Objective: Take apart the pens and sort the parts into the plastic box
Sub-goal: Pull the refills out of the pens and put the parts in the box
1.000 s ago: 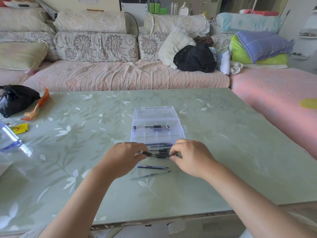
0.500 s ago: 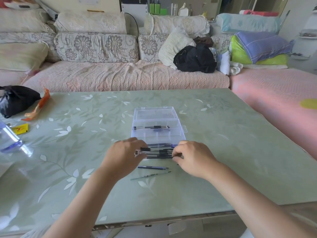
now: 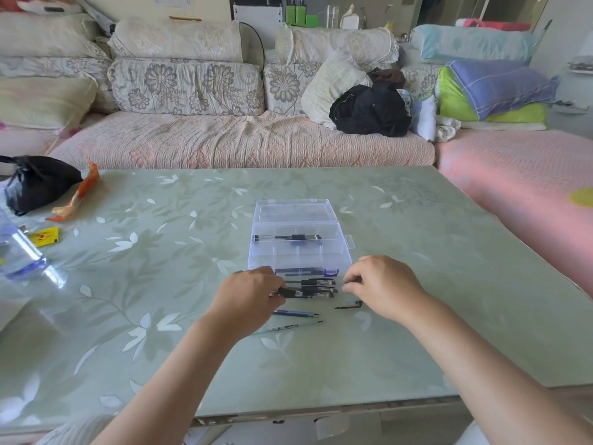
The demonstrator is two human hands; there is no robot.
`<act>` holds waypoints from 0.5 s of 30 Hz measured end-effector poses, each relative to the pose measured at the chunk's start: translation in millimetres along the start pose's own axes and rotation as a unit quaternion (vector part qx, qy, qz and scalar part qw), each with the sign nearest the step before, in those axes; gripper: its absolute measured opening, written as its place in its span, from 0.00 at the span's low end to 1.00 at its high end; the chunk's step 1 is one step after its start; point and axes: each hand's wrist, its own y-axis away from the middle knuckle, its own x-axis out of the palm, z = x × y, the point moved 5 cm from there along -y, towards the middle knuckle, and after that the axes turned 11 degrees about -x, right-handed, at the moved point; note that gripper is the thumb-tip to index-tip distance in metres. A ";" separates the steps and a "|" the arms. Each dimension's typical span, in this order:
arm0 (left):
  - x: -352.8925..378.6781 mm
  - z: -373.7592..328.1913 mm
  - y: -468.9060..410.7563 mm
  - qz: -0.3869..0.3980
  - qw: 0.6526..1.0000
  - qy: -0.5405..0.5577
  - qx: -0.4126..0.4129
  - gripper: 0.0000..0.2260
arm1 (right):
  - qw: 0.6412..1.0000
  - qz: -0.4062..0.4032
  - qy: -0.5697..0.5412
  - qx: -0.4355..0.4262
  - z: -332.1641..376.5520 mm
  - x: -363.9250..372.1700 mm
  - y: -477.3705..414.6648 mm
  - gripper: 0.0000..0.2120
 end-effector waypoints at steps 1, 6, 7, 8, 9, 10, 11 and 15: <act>2.2 -0.2 -0.3 0.011 1.000 -0.003 -0.002 0.07 | 1.000 0.013 -0.001 0.005 -3.8 2.8 0.5 0.06; 7.5 -4.3 -1.5 0.034 0.999 -0.013 0.004 0.09 | 0.999 0.028 -0.019 0.014 -5.3 10.9 1.2 0.07; 7.3 -4.9 -2.0 0.035 0.999 -0.018 0.005 0.09 | 0.999 0.020 -0.023 0.018 -5.2 10.3 1.1 0.06; 6.8 -5.2 -2.4 0.038 0.999 -0.022 0.007 0.09 | 0.999 0.014 -0.024 0.020 -5.0 9.6 0.9 0.05; 6.5 -5.5 -2.8 0.041 0.999 -0.025 0.008 0.09 | 0.999 0.013 -0.021 0.021 -5.1 9.9 0.6 0.03; 6.0 -5.5 -3.0 0.043 0.999 -0.026 0.010 0.09 | 1.000 0.016 -0.017 0.019 -4.8 11.0 0.3 0.01; 5.6 -5.5 -3.0 0.045 0.999 -0.026 0.011 0.08 | 1.000 0.020 -0.014 0.015 -4.2 12.9 0.2 0.02; 4.4 -3.5 -2.6 0.057 0.998 -0.015 0.013 0.08 | 0.999 0.030 -0.008 0.008 -3.3 18.7 -0.3 0.03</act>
